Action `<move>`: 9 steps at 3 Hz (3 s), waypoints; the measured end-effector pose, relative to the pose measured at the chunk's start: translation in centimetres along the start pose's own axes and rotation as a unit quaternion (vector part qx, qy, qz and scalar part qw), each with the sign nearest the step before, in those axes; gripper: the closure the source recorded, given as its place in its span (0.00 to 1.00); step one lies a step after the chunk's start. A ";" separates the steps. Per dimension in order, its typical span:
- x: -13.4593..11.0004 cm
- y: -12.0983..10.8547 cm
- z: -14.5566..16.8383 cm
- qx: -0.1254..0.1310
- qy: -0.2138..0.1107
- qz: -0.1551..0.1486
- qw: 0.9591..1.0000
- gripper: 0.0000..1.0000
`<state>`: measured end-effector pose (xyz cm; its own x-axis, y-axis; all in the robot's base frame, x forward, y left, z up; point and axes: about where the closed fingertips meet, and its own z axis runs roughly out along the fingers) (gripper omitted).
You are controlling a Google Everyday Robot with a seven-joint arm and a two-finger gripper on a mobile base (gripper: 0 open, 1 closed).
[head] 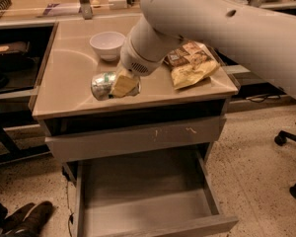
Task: Pick 7up can from middle drawer and place on counter
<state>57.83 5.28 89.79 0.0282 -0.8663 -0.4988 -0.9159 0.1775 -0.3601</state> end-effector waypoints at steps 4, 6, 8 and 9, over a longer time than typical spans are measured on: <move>-6.8 -3.5 7.2 -0.084 -0.019 -0.046 0.995 1.00; -8.0 -3.8 10.5 -0.106 -0.035 -0.052 0.992 1.00; -7.2 -5.2 12.9 -0.114 -0.054 -0.030 0.992 1.00; -7.2 -5.2 12.9 -0.115 -0.055 -0.030 0.991 0.81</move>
Offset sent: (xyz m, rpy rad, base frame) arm 0.0567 0.0693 0.0007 -0.0191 0.0834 0.1355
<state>67.54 16.63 85.04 0.1165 -0.8139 -0.5692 -0.9779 0.0060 -0.2088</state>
